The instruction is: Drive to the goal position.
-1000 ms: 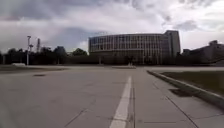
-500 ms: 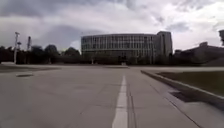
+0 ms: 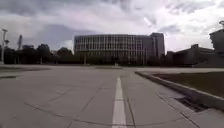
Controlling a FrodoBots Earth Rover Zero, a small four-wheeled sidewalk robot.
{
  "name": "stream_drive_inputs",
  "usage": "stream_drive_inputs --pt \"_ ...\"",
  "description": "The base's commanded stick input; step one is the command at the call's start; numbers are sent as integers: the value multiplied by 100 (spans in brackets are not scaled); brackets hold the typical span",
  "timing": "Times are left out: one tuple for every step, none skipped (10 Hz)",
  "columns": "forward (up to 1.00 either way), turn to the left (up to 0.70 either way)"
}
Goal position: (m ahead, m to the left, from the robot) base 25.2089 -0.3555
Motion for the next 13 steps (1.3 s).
stream_drive_inputs --pt "100 0" --pt "100 0" --pt "100 0" --pt "100 0" --pt "100 0" --pt "100 0" --pt "100 0" --pt "100 0" --pt "100 0" --pt "100 0" --pt "100 0" --pt "100 0" --pt "100 0"
